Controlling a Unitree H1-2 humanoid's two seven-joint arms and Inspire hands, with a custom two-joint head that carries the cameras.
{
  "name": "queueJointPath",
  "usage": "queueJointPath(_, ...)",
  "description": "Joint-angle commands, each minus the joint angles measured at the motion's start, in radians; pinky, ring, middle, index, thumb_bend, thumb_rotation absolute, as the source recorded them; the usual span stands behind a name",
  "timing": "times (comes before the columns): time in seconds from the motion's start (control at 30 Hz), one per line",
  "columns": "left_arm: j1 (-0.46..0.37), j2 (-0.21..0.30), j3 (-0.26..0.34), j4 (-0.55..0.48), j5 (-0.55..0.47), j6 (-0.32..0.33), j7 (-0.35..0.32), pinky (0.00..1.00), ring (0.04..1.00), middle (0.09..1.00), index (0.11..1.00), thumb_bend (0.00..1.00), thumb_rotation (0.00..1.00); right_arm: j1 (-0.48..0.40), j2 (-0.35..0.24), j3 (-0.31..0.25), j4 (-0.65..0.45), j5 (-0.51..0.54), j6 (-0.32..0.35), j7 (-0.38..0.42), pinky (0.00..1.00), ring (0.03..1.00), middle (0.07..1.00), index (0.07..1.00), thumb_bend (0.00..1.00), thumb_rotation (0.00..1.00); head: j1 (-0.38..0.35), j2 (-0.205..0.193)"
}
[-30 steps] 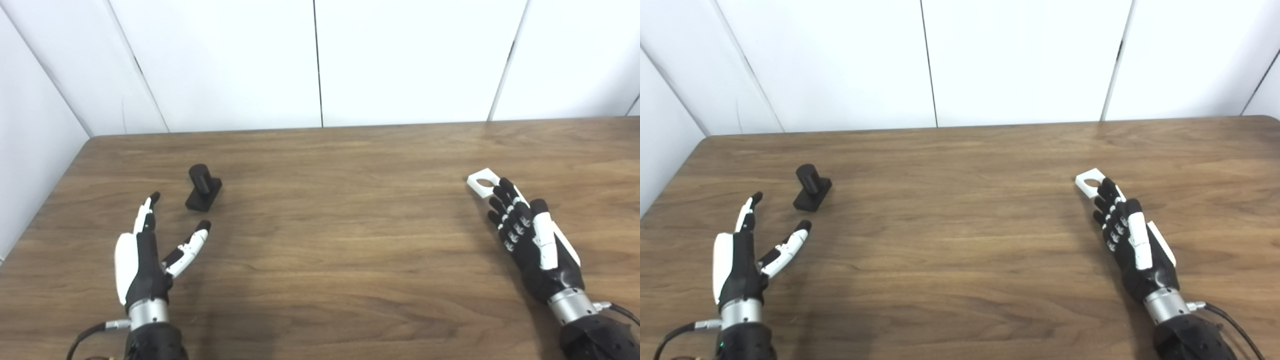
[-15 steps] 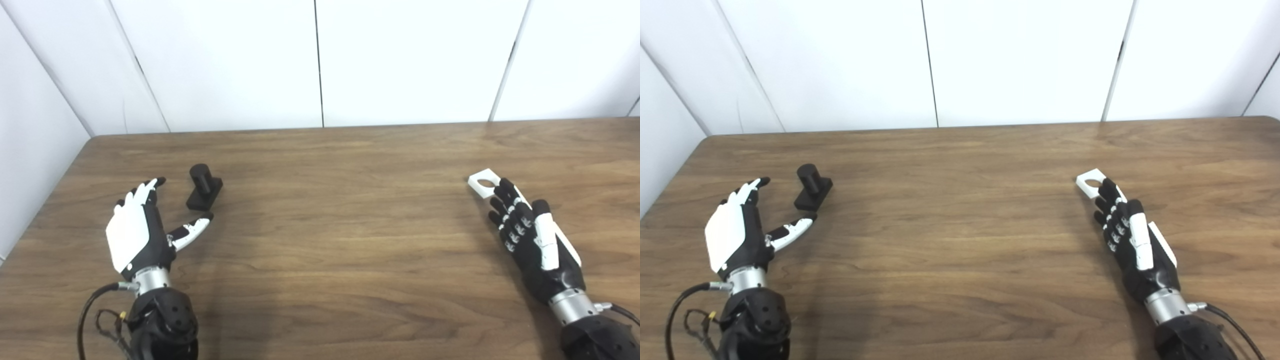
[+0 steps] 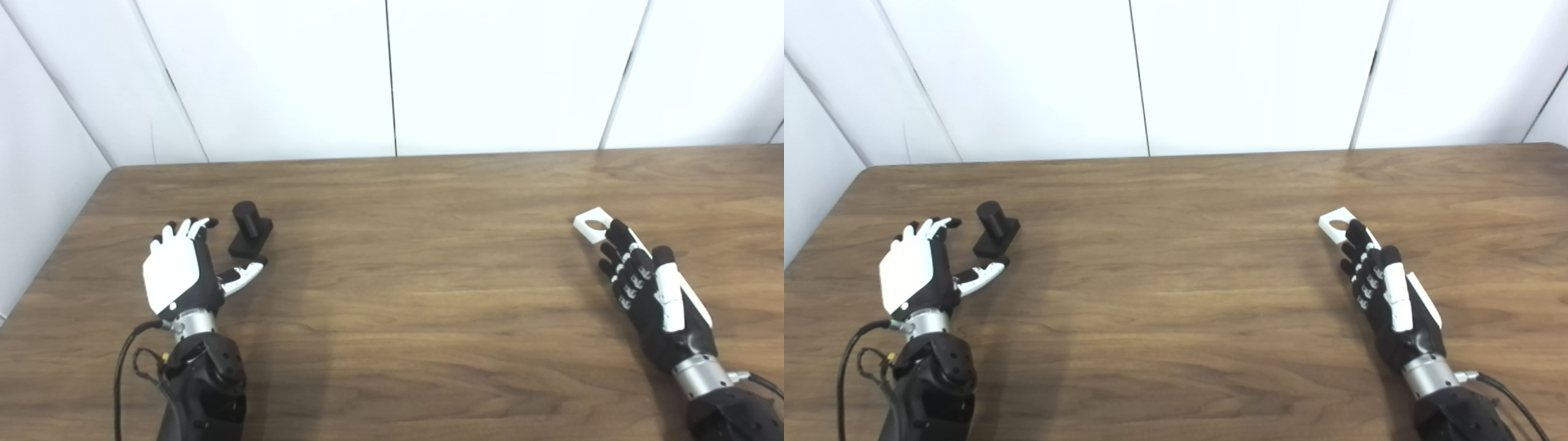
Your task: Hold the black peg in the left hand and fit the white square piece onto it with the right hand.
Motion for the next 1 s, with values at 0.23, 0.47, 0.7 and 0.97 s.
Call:
queueJointPath(0.23, -0.094, 0.033, -0.012, 0.074, 0.026, -0.001, 0.029, 1.00, 0.992, 0.923, 0.786, 0.75, 0.42, 0.014, -0.003, 0.009, 0.019, -0.007, -0.025, 0.012, 1.00, 1.000, 1.000, 0.973, 0.69, 1.00, -0.004, -0.004)
queueJointPath(0.47, -0.130, 0.033, -0.016, 0.131, -0.002, -0.001, 0.055, 1.00, 0.987, 0.923, 0.783, 0.76, 0.41, 0.010, -0.003, 0.004, 0.027, -0.018, -0.029, 0.000, 1.00, 1.000, 1.000, 0.968, 0.70, 1.00, -0.009, -0.010)
queueJointPath(0.7, -0.148, 0.036, -0.030, 0.166, 0.007, -0.001, 0.068, 1.00, 0.981, 0.917, 0.781, 0.75, 0.41, 0.014, -0.008, 0.003, 0.017, -0.016, -0.027, 0.005, 1.00, 1.000, 1.000, 0.974, 0.68, 1.00, -0.008, -0.012)
queueJointPath(0.97, -0.161, 0.043, -0.033, 0.198, -0.030, -0.003, 0.095, 1.00, 0.978, 0.905, 0.761, 0.75, 0.38, 0.019, -0.008, 0.001, 0.018, -0.012, -0.028, 0.007, 1.00, 1.000, 1.000, 0.971, 0.68, 1.00, -0.014, -0.011)
